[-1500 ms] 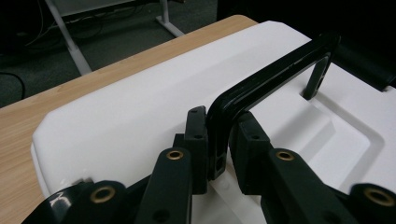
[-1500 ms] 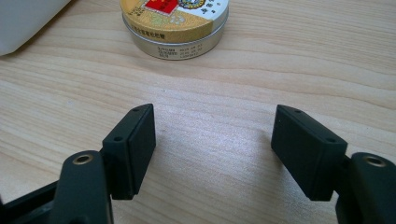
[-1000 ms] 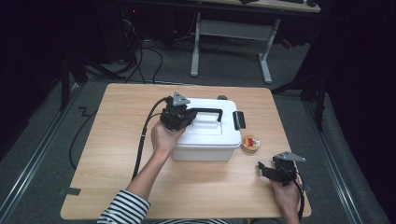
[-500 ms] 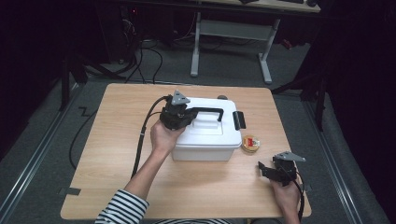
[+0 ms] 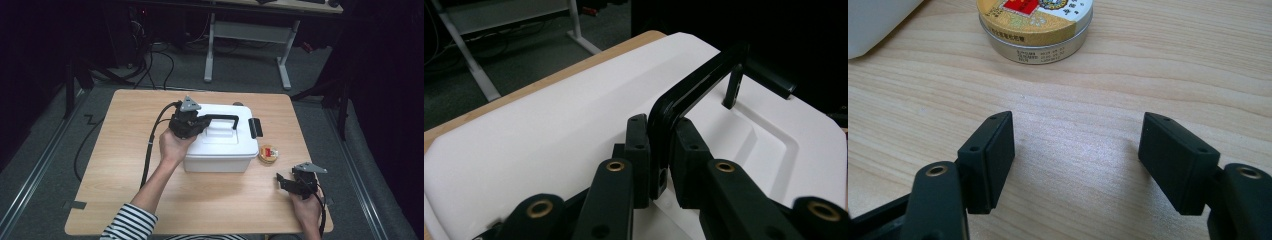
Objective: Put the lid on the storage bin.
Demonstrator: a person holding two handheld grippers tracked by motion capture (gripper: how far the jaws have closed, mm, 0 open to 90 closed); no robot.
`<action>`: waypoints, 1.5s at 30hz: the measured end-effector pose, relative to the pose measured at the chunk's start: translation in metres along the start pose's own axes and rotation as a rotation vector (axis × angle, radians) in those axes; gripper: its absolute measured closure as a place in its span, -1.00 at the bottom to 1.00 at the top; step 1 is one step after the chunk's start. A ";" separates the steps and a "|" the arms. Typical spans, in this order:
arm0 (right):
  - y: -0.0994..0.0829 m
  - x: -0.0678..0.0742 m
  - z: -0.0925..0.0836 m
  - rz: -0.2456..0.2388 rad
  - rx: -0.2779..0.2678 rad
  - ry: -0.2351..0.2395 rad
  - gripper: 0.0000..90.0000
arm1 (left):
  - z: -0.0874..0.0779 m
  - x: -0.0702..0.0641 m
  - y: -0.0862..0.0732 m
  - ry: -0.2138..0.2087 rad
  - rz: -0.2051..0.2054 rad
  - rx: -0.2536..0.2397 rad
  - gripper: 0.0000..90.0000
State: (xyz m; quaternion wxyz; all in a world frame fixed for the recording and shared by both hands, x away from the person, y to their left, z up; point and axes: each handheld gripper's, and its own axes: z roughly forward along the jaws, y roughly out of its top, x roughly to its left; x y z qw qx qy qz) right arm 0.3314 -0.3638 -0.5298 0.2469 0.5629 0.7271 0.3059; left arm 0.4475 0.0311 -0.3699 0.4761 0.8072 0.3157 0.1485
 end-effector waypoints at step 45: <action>0.000 0.000 0.000 0.000 0.000 -0.001 -0.31 | -0.124 0.049 -0.041 0.126 -0.102 -0.158 0.82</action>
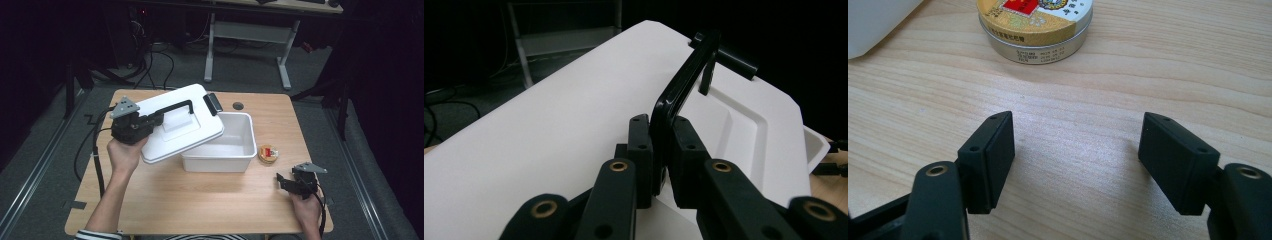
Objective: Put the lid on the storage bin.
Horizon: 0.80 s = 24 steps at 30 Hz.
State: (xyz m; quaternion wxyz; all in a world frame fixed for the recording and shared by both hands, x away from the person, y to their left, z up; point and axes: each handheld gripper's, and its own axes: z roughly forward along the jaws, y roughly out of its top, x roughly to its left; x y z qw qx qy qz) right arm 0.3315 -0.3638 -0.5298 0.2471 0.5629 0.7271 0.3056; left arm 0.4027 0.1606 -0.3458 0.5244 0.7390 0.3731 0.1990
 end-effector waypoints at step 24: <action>0.000 0.000 0.000 0.002 0.000 -0.002 -0.31 | -0.067 0.042 -0.045 0.129 -0.109 -0.041 0.82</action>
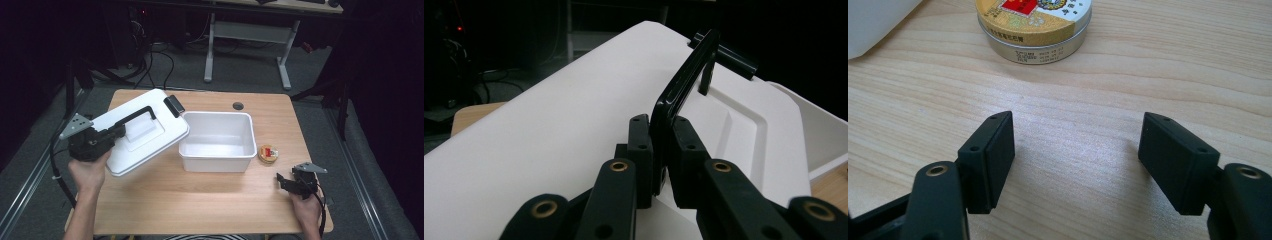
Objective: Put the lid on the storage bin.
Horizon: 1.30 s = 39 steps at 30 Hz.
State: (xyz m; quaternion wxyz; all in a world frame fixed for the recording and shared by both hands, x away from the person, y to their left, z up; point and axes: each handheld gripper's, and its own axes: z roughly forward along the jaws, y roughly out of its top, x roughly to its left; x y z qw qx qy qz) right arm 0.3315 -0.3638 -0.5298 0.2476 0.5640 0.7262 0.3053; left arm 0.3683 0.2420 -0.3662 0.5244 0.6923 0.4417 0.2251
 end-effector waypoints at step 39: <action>0.000 0.000 0.000 0.003 0.000 -0.003 -0.31 | 0.034 0.024 -0.090 0.175 -0.130 0.115 0.83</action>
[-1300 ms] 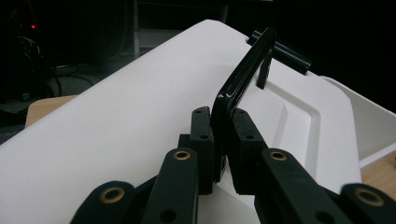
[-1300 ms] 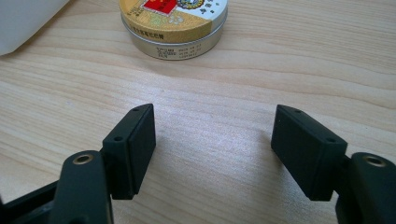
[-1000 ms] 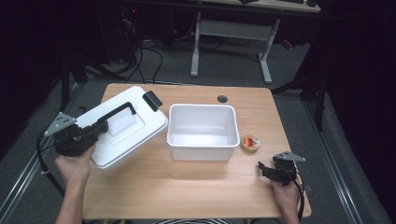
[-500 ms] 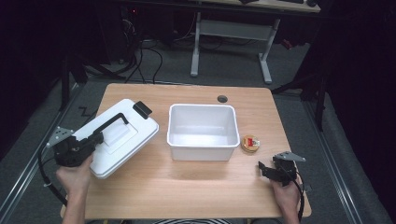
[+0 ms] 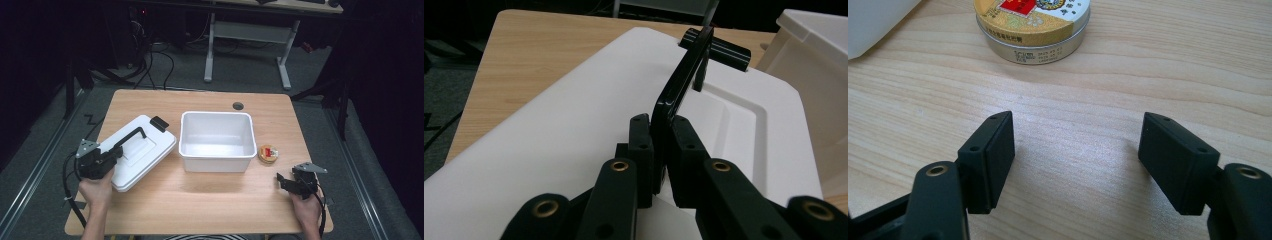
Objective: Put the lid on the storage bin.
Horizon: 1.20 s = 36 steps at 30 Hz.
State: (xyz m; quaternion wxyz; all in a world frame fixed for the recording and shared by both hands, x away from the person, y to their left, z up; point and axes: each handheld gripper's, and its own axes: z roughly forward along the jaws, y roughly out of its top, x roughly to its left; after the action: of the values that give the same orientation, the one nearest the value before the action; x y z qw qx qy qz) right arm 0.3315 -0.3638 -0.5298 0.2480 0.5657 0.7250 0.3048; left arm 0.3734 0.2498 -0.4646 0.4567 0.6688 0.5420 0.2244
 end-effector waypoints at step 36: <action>0.000 0.000 0.000 0.002 0.000 0.000 -0.31 | 0.055 -0.002 -0.024 0.031 -0.053 0.137 0.83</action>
State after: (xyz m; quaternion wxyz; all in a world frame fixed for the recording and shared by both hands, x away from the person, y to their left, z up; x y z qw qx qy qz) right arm 0.3316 -0.3639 -0.5298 0.2478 0.5663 0.7245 0.3049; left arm 0.4037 0.2280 -0.5115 0.4074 0.6803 0.5806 0.1849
